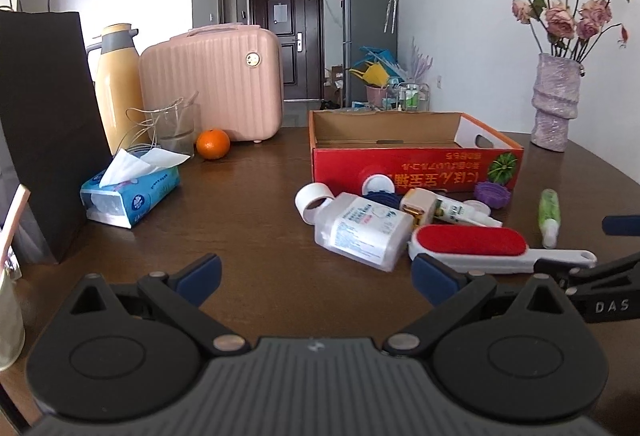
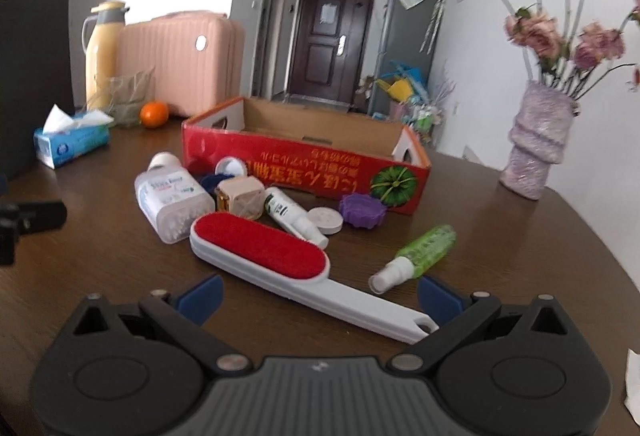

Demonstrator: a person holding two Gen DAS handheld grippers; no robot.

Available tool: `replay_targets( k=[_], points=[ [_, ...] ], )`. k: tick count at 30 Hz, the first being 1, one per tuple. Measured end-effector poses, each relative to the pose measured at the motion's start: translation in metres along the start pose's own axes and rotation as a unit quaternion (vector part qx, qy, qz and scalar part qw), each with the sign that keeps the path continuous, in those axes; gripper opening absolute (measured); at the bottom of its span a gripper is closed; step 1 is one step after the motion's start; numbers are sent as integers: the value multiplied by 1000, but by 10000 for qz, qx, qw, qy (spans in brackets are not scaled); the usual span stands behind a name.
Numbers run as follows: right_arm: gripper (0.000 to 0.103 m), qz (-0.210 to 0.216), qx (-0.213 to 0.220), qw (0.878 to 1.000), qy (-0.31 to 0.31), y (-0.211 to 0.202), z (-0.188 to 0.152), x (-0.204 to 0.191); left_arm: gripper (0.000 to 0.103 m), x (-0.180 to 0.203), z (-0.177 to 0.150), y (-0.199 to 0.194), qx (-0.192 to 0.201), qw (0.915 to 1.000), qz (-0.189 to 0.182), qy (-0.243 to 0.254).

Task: Organize rigid objects
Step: 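Close the right tool on the lint roller handle while the left tool nears the white bottle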

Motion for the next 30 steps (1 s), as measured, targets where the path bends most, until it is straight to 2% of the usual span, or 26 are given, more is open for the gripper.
replay_targets(
  k=[10,13,16,23,25,27,30],
  points=[
    [101,664,-442,9958,-457,60,6,-20,103,-8,7,37,-249,9997,-15,-33],
    [96,815,-577,9940,-444,75,6,-23,103,-12,3,50,-434,9990,-34,-139],
    [95,983,-669,9921,-388,84,5,-25,103,-16,0,57,-535,9983,-62,-205],
    [94,1173,-625,9905,-348,92,8,-27,103,-21,-6,66,-677,9971,-115,-332],
    [92,1176,-599,9907,-347,95,9,-28,103,-22,-7,66,-663,9970,-115,-370],
    [85,1229,-566,9902,-342,95,11,-29,103,-23,-7,66,-649,9971,-93,-384],
    [83,1258,-531,9900,-358,95,10,-32,103,-23,-8,67,-647,9971,-47,-402]
  ],
)
Point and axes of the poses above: each gripper's, at about its wrist camera, not at the fingertips, and y roughly the way its jaws point, x to its right, z to its top, the point moved 4 cm from there along y, roughly the way its jaws point, and after that the axes turned 14 degrees about -z, right-handed, at the moved point
